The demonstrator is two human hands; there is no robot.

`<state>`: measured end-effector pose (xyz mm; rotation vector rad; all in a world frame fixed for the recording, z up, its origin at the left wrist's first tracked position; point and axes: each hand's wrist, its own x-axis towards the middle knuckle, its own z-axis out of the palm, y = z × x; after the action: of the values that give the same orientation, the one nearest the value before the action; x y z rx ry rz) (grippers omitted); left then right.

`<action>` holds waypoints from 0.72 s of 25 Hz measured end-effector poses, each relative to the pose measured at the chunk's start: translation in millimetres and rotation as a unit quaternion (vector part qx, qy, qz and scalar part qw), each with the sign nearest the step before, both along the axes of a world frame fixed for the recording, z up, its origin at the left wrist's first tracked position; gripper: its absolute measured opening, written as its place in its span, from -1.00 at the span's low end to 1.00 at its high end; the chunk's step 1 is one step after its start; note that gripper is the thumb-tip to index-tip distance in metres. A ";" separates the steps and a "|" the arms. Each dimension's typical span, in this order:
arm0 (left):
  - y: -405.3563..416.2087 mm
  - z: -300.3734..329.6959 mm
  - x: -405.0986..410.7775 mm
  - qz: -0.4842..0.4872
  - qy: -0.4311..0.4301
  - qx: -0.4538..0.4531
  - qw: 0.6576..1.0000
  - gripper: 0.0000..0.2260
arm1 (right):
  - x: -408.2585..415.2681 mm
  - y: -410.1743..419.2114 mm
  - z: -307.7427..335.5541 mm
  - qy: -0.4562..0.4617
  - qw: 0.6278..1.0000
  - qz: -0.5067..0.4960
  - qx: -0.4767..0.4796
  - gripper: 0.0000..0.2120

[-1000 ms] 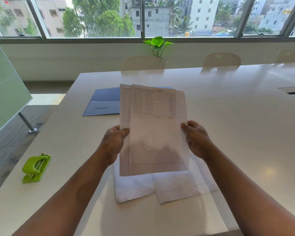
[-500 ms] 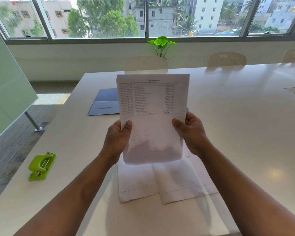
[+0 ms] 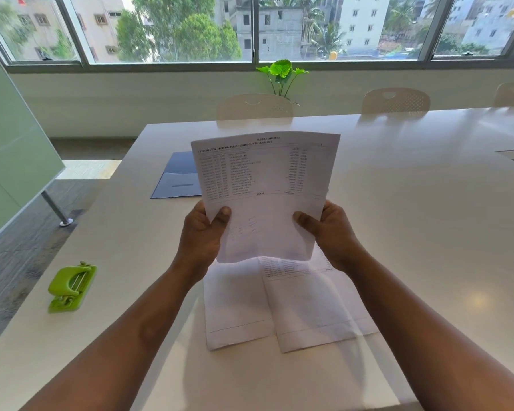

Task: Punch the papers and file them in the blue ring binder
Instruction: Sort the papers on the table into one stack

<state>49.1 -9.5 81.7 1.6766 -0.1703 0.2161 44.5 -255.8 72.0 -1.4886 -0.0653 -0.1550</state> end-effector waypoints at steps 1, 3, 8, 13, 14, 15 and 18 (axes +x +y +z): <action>1.1 1.0 1.3 0.000 -0.005 -0.002 1.000 -0.80 | 0.8 -0.8 1.2 -0.007 1.000 0.003 0.002 -0.76; 2.6 -0.3 3.9 0.001 0.005 -0.003 1.000 -0.80 | 1.8 -1.2 -0.3 0.001 1.000 0.005 0.003 -0.75; 2.5 -11.7 4.2 -0.019 0.077 0.002 0.997 -0.75 | 1.4 1.5 -16.5 0.049 0.998 -0.016 -0.025 -0.74; 3.1 -12.6 5.9 -0.004 0.083 0.000 0.997 -0.84 | 2.4 2.1 -21.6 0.053 0.998 -0.018 -0.033 -0.78; 2.0 -10.8 6.2 0.005 0.087 0.005 0.996 -0.85 | 1.9 2.5 -20.4 0.053 0.998 -0.020 -0.033 -0.79; 1.8 -10.0 7.9 0.013 0.090 0.015 0.996 -0.84 | 1.6 2.5 -17.8 0.048 0.998 -0.019 -0.032 -0.81; 5.3 -9.9 14.2 0.019 0.116 0.039 0.992 -0.75 | 1.0 -6.5 -7.6 0.049 0.998 -0.030 -0.024 -0.86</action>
<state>63.3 -4.2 71.8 1.7694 0.0277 0.0427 45.5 -262.3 64.4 -1.5446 0.0556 -0.1294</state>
